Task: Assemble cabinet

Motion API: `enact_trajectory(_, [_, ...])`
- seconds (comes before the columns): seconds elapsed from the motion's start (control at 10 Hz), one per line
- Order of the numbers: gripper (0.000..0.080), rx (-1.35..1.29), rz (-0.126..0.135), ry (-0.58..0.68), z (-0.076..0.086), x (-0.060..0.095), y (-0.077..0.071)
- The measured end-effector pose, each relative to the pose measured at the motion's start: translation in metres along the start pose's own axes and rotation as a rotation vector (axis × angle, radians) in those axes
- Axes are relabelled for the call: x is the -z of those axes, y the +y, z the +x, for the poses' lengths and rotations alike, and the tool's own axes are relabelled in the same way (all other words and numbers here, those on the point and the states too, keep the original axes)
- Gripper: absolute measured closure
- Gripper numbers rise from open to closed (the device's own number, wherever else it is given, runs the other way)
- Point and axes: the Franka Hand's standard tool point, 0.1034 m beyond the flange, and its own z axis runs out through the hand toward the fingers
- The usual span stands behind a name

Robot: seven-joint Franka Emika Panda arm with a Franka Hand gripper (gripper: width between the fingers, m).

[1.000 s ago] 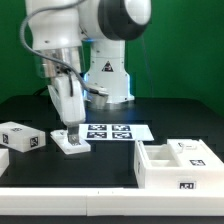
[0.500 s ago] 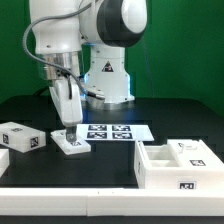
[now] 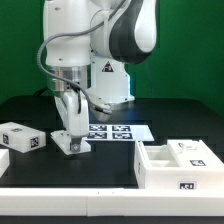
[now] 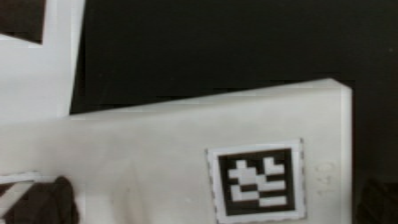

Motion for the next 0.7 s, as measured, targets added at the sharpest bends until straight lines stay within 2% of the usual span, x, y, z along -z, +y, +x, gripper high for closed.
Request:
enact_trajectory(0.3, [0.0041,-0.004,0.001,0.0,0.0004,0.0002,-0.0006])
enact_trajectory(0.4, [0.0162,-0.003,0.002,0.001,0.0005,0.0006,-0.0012])
enact_trajectory(0.7, [0.0162,-0.003,0.003,0.001,0.0007,0.0008,-0.0016])
